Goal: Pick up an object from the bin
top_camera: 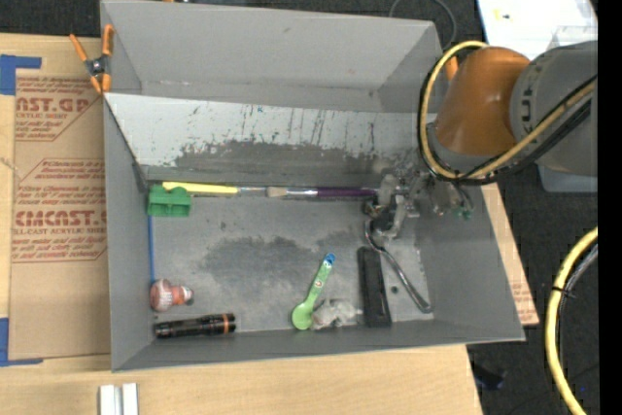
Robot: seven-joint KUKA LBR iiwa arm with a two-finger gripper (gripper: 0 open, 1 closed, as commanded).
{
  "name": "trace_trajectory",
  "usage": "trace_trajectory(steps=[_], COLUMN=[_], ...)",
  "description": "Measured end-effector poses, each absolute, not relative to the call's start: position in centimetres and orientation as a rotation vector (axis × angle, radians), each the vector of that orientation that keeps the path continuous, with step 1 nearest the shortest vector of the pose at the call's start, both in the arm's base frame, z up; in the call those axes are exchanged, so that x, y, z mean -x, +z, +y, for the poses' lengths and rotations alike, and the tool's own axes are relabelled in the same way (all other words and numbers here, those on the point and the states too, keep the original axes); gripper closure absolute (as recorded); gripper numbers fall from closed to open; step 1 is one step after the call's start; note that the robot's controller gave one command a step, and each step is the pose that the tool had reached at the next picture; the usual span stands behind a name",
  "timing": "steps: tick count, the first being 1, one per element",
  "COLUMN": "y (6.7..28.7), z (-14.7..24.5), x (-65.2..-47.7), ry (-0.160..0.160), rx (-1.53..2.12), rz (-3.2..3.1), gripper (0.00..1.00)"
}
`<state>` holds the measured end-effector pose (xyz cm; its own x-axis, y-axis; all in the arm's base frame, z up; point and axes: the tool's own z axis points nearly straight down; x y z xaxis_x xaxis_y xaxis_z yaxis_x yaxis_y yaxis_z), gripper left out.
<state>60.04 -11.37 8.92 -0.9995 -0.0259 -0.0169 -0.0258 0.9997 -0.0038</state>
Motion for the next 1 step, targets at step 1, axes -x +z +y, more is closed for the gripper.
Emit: trace_trajectory(steps=[1], y=[12.78], z=[-10.55], x=[-58.22], ry=[-0.005], rx=[-0.040], rz=[3.120], gripper=[0.00])
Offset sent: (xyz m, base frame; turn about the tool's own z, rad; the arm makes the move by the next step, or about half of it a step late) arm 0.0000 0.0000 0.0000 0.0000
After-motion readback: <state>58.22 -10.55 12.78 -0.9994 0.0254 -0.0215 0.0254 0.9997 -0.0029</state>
